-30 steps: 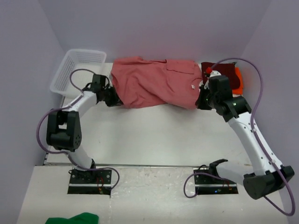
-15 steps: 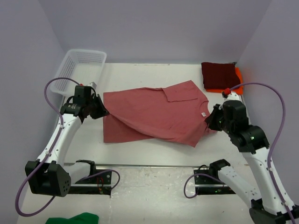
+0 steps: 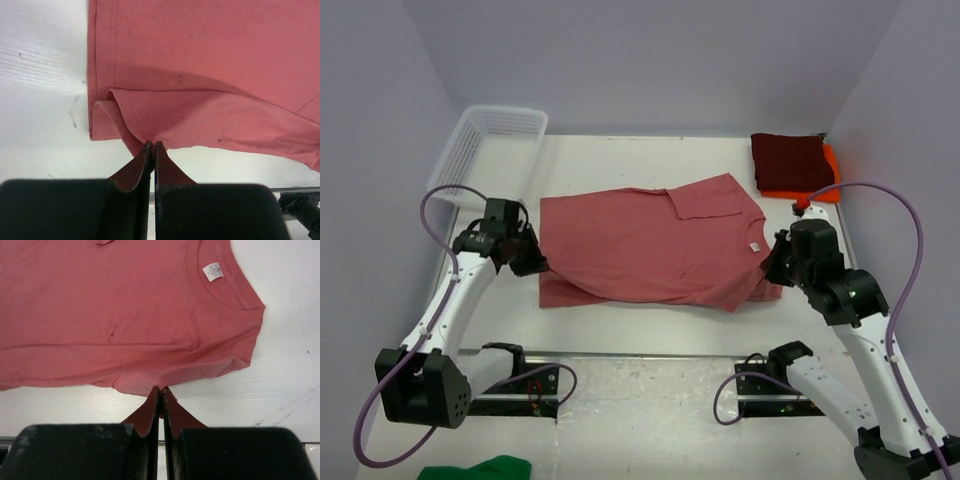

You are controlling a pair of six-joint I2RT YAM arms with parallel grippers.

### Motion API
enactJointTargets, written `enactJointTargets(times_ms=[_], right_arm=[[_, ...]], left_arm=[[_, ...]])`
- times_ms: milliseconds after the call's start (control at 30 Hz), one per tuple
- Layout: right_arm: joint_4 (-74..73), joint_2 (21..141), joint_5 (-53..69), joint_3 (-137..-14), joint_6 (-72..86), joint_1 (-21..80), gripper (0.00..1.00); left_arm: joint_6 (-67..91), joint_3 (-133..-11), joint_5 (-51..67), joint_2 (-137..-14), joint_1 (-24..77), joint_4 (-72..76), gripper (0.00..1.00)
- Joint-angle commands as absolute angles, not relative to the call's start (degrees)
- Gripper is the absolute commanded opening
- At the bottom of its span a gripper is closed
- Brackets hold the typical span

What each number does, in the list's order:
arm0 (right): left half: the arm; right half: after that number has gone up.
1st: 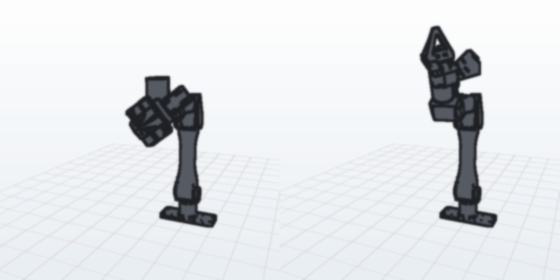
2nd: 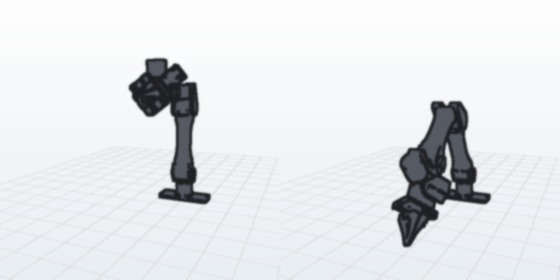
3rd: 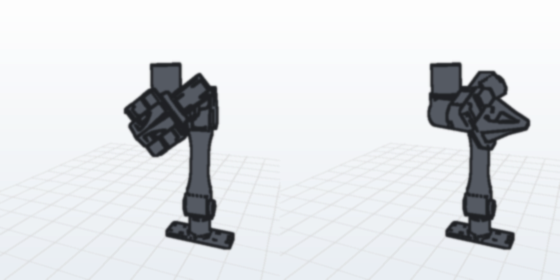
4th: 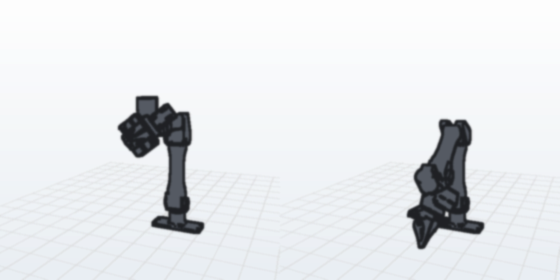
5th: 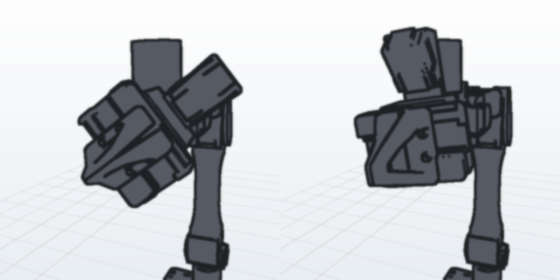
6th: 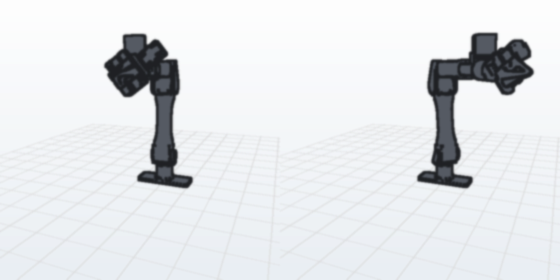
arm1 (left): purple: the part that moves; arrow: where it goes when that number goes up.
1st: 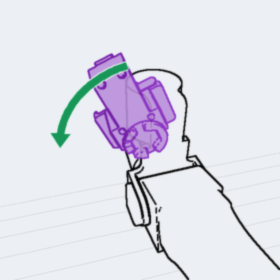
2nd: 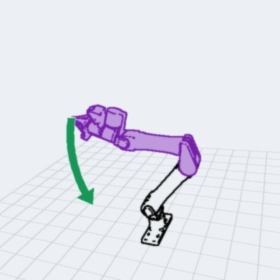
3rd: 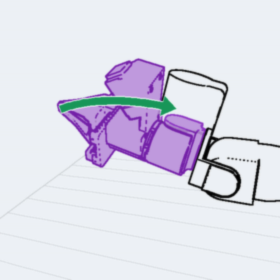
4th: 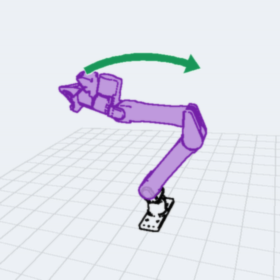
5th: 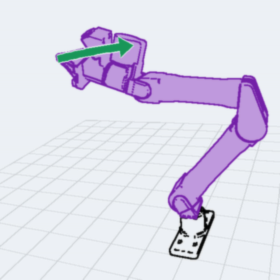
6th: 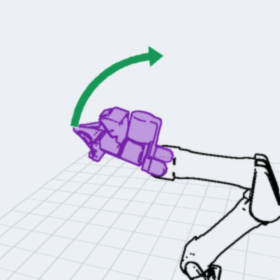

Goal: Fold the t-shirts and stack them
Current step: Flatten out the tshirt

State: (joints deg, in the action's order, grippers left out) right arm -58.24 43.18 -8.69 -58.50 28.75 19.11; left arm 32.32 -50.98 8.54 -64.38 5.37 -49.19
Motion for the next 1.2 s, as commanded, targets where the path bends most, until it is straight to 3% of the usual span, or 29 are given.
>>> enactJointTargets(times_ms=[0,267,433,600,867,1000,1167], right_arm=[[-56.0,44.2,-11.9,-61.1,29.9,19.2,0.00],[-55.0,51.2,-14.5,-62.8,30.1,19.2,0.00],[-53.9,49.2,-15.0,-62.9,28.9,19.2,0.00],[-51.0,46.8,-11.8,-68.5,23.6,19.2,0.00],[-42.4,53.2,-6.1,-93.5,8.5,19.2,0.00],[-45.6,61.5,-2.7,-113.4,5.3,19.2,0.00],[-45.1,64.9,3.8,-124.1,1.1,19.2,0.00]], left_arm=[[34.6,-51.8,6.2,-61.5,5.2,-51.1,0.00],[37.1,-53.7,2.6,-58.8,5.2,-52.5,0.00],[35.8,-55.9,0.7,-58.0,5.2,-53.4,0.00],[34.6,-60.3,5.9,-55.7,5.2,-48.8,0.00],[30.4,-71.6,15.0,-54.6,5.3,-28.2,0.00],[28.8,-79.9,19.9,-59.4,5.3,-22.4,0.00],[29.1,-91.0,29.3,-62.8,5.2,-15.2,0.00]])
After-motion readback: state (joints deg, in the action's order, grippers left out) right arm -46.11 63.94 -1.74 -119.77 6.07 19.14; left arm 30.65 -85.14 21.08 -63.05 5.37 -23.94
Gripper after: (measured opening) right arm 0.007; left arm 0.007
